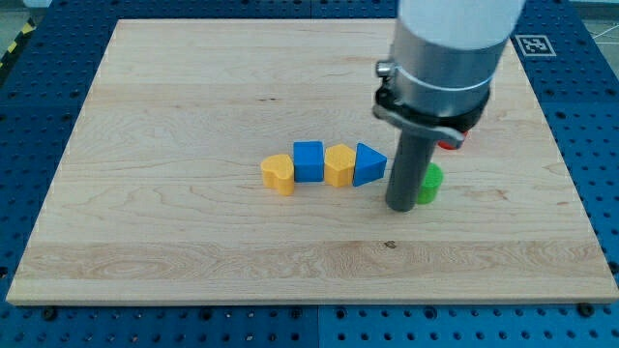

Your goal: Slide the green circle towards the bottom of the red circle

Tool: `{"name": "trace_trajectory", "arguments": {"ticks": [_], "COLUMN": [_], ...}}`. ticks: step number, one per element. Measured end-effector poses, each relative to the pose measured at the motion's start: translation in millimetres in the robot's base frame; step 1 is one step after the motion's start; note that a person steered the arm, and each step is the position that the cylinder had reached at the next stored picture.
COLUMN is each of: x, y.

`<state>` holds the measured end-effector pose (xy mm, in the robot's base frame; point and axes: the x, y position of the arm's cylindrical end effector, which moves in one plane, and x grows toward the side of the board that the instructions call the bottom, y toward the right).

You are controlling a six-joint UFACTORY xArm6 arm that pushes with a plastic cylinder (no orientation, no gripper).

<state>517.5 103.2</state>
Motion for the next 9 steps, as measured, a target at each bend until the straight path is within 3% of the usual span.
{"name": "trace_trajectory", "arguments": {"ticks": [3, 4, 5, 6, 9], "x": [-23.6, 20.9, 56.3, 28.9, 27.5], "y": [24.1, 25.4, 71.6, 84.3, 69.1]}}
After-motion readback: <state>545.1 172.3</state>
